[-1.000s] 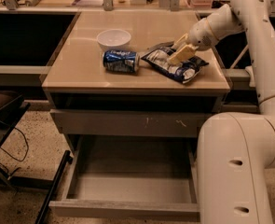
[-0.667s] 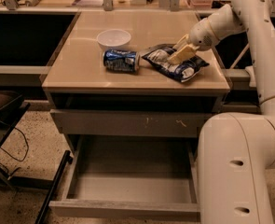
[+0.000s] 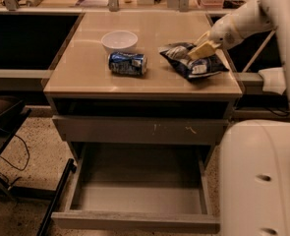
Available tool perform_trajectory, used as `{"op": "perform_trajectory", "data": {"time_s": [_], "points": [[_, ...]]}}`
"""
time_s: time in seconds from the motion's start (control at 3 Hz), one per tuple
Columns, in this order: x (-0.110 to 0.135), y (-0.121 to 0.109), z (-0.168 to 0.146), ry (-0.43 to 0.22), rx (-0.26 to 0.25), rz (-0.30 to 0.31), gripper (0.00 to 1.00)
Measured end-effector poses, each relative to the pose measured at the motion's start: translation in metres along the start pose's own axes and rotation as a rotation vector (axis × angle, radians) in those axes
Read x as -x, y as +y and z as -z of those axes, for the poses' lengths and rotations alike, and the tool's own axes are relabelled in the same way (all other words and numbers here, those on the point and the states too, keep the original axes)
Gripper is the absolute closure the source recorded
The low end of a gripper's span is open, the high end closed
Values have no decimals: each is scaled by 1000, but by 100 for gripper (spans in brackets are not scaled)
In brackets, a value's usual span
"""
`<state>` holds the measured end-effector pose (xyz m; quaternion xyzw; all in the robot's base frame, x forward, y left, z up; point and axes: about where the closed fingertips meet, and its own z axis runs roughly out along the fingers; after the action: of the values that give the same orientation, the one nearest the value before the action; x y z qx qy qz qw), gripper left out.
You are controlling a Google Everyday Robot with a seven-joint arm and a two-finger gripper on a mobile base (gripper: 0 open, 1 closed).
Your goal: Place blue chip bag into middle drawer
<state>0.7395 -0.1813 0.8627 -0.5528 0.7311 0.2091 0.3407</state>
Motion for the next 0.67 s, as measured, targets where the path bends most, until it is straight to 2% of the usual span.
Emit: {"op": "perform_trajectory", "data": {"time_s": [0.33, 0.67], "points": [[20, 0, 81, -91, -187, -33, 100], [43, 36, 174, -176, -351, -53, 100]]}}
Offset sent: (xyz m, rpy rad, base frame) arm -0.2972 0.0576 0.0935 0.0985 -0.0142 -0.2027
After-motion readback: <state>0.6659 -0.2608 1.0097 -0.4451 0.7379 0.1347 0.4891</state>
